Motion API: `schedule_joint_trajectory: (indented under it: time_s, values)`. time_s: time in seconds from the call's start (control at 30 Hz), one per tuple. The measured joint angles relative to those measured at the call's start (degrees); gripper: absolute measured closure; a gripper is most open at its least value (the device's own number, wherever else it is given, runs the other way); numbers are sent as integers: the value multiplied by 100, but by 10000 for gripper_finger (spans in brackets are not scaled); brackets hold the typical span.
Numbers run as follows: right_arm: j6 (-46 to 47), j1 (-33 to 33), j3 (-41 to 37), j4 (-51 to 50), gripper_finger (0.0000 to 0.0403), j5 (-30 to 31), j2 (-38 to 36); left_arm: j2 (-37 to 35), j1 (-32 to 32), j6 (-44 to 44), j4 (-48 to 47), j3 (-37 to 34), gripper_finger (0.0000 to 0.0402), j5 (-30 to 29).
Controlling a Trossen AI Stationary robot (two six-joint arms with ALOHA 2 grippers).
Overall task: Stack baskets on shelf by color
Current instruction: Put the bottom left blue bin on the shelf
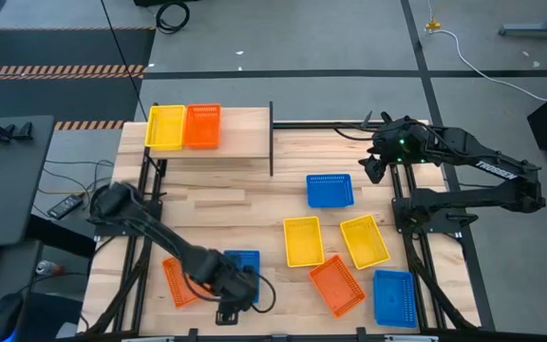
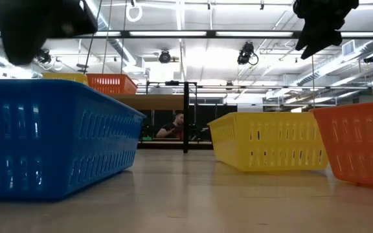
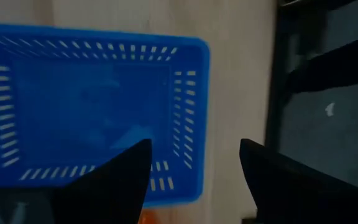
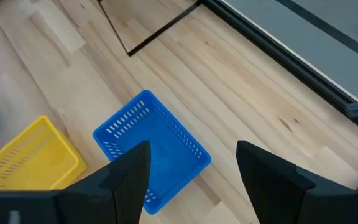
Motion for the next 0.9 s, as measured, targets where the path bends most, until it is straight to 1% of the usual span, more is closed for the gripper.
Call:
schedule_joint_trajectory:
  time_s: [0.13,0.23,0.33,0.4,0.43,0.57,0.6,0.67,0.73,0.9]
  values:
    - [0,0,0,-9,159,0,0,362,1,-118,180,-2,150,133]
    - [-1,0,0,-40,159,0,0,503,23,-184,204,-2,155,213]
    - [-2,2,0,-50,159,-2,0,570,55,-168,199,-2,176,221]
    - [-2,2,0,-53,159,-2,0,566,98,-154,205,0,210,218]
    - [-6,2,0,-57,159,-2,0,566,126,-124,210,0,235,218]
    - [-109,2,0,-57,159,-11,0,566,300,98,147,55,365,257]
    - [-128,2,0,-59,159,-24,0,566,368,97,128,102,380,289]
    - [-156,2,0,-59,159,-39,0,566,505,88,-57,296,385,283]
    - [-204,-1,0,-57,159,-38,0,566,649,255,-398,636,388,182]
    - [-302,-33,0,-44,159,-39,0,562,1021,963,-1656,1792,390,-424]
